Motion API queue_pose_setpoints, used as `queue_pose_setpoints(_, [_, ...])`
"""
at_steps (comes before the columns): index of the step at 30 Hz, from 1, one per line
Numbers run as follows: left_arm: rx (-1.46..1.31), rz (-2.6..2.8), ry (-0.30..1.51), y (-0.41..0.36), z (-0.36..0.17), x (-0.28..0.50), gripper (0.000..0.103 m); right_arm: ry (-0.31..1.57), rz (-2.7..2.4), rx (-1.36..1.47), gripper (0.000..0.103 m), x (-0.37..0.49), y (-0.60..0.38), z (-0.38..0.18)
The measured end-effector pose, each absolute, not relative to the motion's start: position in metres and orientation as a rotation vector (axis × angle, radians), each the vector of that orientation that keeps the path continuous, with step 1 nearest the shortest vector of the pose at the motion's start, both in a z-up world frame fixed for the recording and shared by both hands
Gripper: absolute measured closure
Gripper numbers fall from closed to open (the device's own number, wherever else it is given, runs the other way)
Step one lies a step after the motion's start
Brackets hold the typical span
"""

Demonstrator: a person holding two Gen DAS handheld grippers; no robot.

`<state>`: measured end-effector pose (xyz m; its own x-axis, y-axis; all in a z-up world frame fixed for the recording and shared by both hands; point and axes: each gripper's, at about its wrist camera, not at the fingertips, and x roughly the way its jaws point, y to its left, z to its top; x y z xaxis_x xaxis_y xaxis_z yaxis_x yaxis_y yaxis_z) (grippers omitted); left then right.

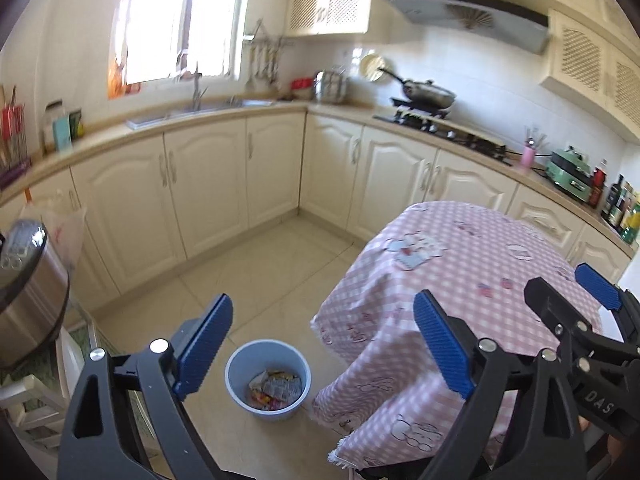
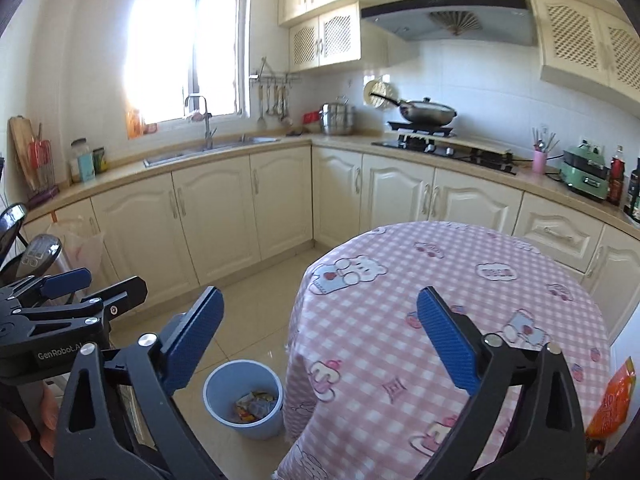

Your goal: Collect trash

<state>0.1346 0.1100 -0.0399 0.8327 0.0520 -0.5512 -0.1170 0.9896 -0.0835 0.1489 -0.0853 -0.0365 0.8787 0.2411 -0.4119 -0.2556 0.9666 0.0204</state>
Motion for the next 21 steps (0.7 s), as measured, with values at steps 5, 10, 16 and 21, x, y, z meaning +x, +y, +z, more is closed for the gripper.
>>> queue_pose_setpoints(5, [-0.071,0.053,0.515,0.079,-0.02,0.102,0.012,0.351,0.224,-0.023,0.008,0.114,-0.108,-0.021])
queue_pose_setpoints(10, [-0.045,0.035,0.437,0.057,-0.002,0.071,0.008,0.279,0.175,-0.038,0.008,0.085,-0.125,-0.011])
queue_pose_setpoints(16, [-0.037,0.022,0.377,0.041,0.01,0.037,0.006,0.232,0.146,-0.029,0.008,0.054,-0.138,0.0])
queue_pose_setpoints(21, [-0.029,0.023,0.307,0.031,0.024,0.009,0.006,0.196,0.127,-0.023,0.008,0.03,-0.147,0.007])
